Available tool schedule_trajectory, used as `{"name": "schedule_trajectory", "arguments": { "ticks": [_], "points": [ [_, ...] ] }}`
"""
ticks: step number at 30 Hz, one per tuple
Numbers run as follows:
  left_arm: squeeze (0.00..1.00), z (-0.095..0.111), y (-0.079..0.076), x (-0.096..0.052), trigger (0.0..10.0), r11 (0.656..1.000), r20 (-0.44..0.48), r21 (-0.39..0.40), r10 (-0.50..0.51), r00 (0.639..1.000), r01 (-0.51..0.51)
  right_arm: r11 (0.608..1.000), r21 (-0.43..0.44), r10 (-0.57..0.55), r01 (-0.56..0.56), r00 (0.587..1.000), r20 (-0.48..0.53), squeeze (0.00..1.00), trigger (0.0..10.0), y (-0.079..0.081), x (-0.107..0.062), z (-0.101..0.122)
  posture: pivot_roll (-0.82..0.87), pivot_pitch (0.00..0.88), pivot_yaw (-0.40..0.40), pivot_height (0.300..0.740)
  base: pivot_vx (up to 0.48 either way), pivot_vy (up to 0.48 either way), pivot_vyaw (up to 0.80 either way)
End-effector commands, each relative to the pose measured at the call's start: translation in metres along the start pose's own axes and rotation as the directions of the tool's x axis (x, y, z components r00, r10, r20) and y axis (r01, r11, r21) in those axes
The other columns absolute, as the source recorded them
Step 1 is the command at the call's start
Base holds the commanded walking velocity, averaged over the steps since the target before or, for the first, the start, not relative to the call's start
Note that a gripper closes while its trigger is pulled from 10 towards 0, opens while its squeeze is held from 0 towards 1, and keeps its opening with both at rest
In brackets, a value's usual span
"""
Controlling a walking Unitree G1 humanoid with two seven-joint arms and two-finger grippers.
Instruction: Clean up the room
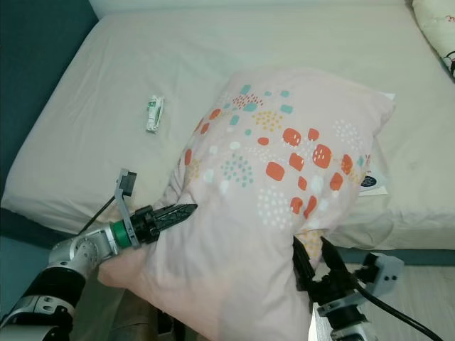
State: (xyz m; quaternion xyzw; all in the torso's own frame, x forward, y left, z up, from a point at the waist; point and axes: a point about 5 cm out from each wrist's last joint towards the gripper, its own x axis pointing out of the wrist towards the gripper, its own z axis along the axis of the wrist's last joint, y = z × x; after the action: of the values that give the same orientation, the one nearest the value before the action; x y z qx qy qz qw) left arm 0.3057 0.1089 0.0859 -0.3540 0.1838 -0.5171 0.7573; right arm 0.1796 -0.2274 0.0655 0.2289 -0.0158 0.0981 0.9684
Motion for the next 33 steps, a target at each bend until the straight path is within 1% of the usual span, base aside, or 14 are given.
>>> {"name": "schedule_trajectory", "arguments": {
  "ticks": [1,2,3,4,5,6,7,11,17,18,19,26,27,33],
  "points": [
    [1.00,-0.016,-0.002,0.004,8.5,0.998,-0.049,-0.048,-0.031,0.998,0.029,0.999,0.037,0.031,-0.028,0.996,-0.084,1.00,10.0,0.004,-0.002,-0.018,-0.07,0.165,0.162,0.612,0.000,0.000,0.00],
    [1.00,-0.016,-0.002,0.004,8.5,0.998,-0.049,-0.048,-0.031,0.998,0.029,0.999,0.037,0.031,-0.028,0.996,-0.084,1.00,10.0,0.004,-0.002,-0.018,-0.07,0.165,0.162,0.612,0.000,0.000,0.00],
    [1.00,-0.018,-0.003,0.006,4.0,0.998,-0.055,-0.051,-0.043,0.998,0.040,0.998,0.048,0.047,-0.042,0.993,-0.109,1.00,10.0,0.005,0.000,-0.023,-0.07,0.162,0.163,0.612,0.000,0.000,0.00],
    [1.00,-0.020,-0.004,0.008,2.8,0.998,-0.059,-0.051,-0.049,0.997,0.046,0.997,0.045,0.062,-0.056,0.987,-0.147,1.00,10.0,0.006,0.002,-0.030,-0.07,0.160,0.161,0.612,0.000,0.000,0.00],
    [1.00,-0.020,-0.004,0.008,2.8,0.998,-0.059,-0.051,-0.049,0.997,0.046,0.997,0.045,0.062,-0.056,0.987,-0.147,1.00,10.0,0.006,0.002,-0.030,-0.07,0.160,0.161,0.612,0.000,0.000,0.00],
    [1.00,-0.021,-0.004,0.010,2.0,0.998,-0.061,-0.050,-0.050,0.997,0.047,0.997,0.040,0.070,-0.064,0.982,-0.173,1.00,10.0,0.007,0.004,-0.035,-0.07,0.160,0.160,0.612,0.000,0.000,0.00],
    [1.00,-0.022,-0.004,0.011,0.0,0.998,-0.061,-0.051,-0.050,0.997,0.046,0.997,0.042,0.076,-0.069,0.980,-0.186,1.00,10.0,0.008,0.008,-0.038,-0.07,0.159,0.160,0.612,0.000,0.000,0.00],
    [1.00,-0.024,-0.004,0.013,0.0,0.998,-0.060,-0.051,-0.045,0.997,0.042,0.994,0.055,0.107,-0.098,0.975,-0.193,1.00,10.0,0.013,0.016,-0.042,-0.07,0.159,0.160,0.612,0.000,0.000,0.00],
    [1.00,-0.024,-0.006,0.017,0.0,0.997,-0.062,-0.052,-0.052,0.997,0.049,0.948,0.226,0.273,-0.224,0.938,-0.215,1.00,10.0,0.038,0.035,-0.044,-0.06,0.164,0.158,0.612,0.000,0.000,0.00],
    [1.00,-0.024,-0.008,0.018,0.0,0.997,-0.069,-0.047,-0.061,0.996,0.057,0.938,0.237,0.306,-0.252,0.925,-0.227,0.45,10.0,0.042,0.037,-0.045,-0.05,0.169,0.155,0.612,0.000,0.000,0.00],
    [1.00,-0.024,-0.010,0.019,0.0,0.997,-0.082,-0.035,-0.068,0.994,0.066,0.937,0.218,0.321,-0.271,0.916,-0.240,0.00,10.0,0.045,0.039,-0.045,-0.05,0.171,0.154,0.612,0.000,0.000,0.00],
    [1.00,-0.026,-0.012,0.023,0.0,0.996,-0.132,0.083,-0.009,0.991,0.020,0.938,0.222,0.316,-0.268,0.921,-0.225,0.00,10.0,0.048,0.044,-0.046,-0.05,0.174,0.154,0.612,0.000,0.000,0.00],
    [1.00,-0.025,-0.012,0.024,0.0,0.994,-0.130,0.112,0.004,0.992,0.011,0.943,0.218,0.299,-0.252,0.929,-0.219,0.00,0.0,0.046,0.045,-0.045,-0.05,0.176,0.153,0.612,0.000,0.000,0.00],
    [1.00,-0.024,-0.017,0.027,0.0,0.981,-0.125,0.193,0.034,0.992,-0.009,0.957,0.198,0.254,-0.213,0.944,-0.209,0.00,0.0,0.040,0.045,-0.043,-0.05,0.180,0.153,0.612,0.000,0.000,0.00]
  ]
}}
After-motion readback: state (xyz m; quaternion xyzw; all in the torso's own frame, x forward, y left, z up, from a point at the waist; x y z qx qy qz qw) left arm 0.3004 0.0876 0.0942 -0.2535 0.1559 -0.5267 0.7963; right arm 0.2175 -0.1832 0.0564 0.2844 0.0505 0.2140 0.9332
